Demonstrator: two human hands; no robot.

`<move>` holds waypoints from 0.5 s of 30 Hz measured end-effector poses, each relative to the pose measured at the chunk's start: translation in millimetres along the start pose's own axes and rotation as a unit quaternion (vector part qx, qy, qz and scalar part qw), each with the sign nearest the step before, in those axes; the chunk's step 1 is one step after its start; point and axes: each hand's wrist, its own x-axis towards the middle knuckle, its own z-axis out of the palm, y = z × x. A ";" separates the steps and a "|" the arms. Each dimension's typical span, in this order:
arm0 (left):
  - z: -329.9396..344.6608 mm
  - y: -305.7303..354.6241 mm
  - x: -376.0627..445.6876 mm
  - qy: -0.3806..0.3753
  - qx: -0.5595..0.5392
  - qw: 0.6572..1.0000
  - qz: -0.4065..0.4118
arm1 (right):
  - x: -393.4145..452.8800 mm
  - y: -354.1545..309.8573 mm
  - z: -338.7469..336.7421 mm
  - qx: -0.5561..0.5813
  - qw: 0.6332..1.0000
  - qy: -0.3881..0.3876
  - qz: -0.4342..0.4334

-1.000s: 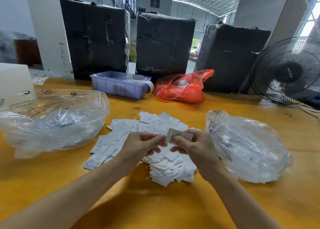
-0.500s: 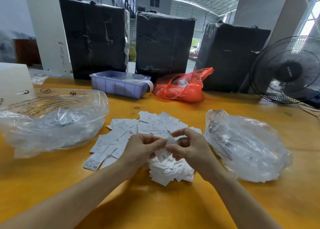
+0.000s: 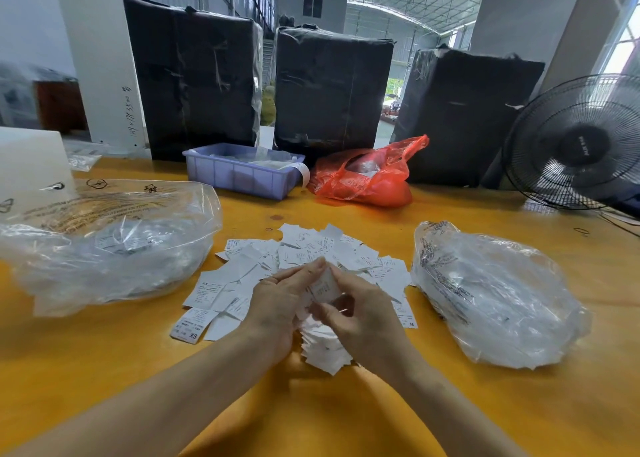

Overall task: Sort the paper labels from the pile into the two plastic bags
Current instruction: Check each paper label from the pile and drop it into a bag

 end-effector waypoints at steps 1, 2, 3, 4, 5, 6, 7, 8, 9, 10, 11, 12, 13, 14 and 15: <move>0.7 -0.6 -0.4 -0.003 -0.003 1.000 -0.001 | 0.4 1.3 -1.2 0.019 0.999 0.024 0.010; 0.9 -0.9 -0.3 -0.007 -0.002 1.000 0.001 | 1.3 2.4 -3.4 0.037 0.998 0.048 0.021; 0.7 -0.8 0.4 -0.011 0.005 1.000 0.003 | 2.4 3.2 -6.5 0.051 0.996 0.070 0.029; -0.2 -0.7 1.2 -0.016 0.020 1.000 0.007 | 3.4 4.2 -10.1 0.060 0.994 0.087 0.031; -1.3 -0.2 2.3 -0.019 0.040 0.999 0.012 | 4.3 5.1 -13.6 0.065 0.993 0.096 0.027; -2.7 0.4 3.1 -0.021 0.066 0.997 0.017 | 4.8 5.3 -16.8 0.066 0.993 0.099 0.023; -4.0 1.1 3.8 -0.020 0.093 0.995 0.024 | 5.1 5.5 -19.5 0.068 0.993 0.094 0.022; -5.2 1.6 4.4 -0.020 0.115 0.993 0.031 | 5.2 5.5 -21.7 0.072 0.993 0.085 0.024; -6.1 2.0 5.0 -0.020 0.129 0.991 0.038 | 5.2 5.5 -23.3 0.076 0.994 0.072 0.028; -7.0 2.2 5.7 -0.020 0.137 0.989 0.044 | 5.3 5.2 -24.3 0.080 0.995 0.059 0.033; -7.7 2.3 6.2 -0.020 0.141 0.989 0.050 | 5.4 4.8 -24.7 0.081 0.995 0.047 0.038; -8.3 2.2 6.9 -0.019 0.142 0.988 0.053 | 5.7 4.3 -24.6 0.080 0.995 0.035 0.044; -8.9 2.0 7.5 -0.019 0.142 0.988 0.054 | 5.6 3.9 -24.4 0.077 0.996 0.026 0.048; -9.3 1.7 7.9 -0.020 0.143 0.988 0.055 | 5.6 3.6 -24.5 0.073 0.996 0.017 0.047; -9.5 1.7 8.0 -0.021 0.146 0.987 0.057 | 5.6 3.4 -24.6 0.072 0.996 0.009 0.045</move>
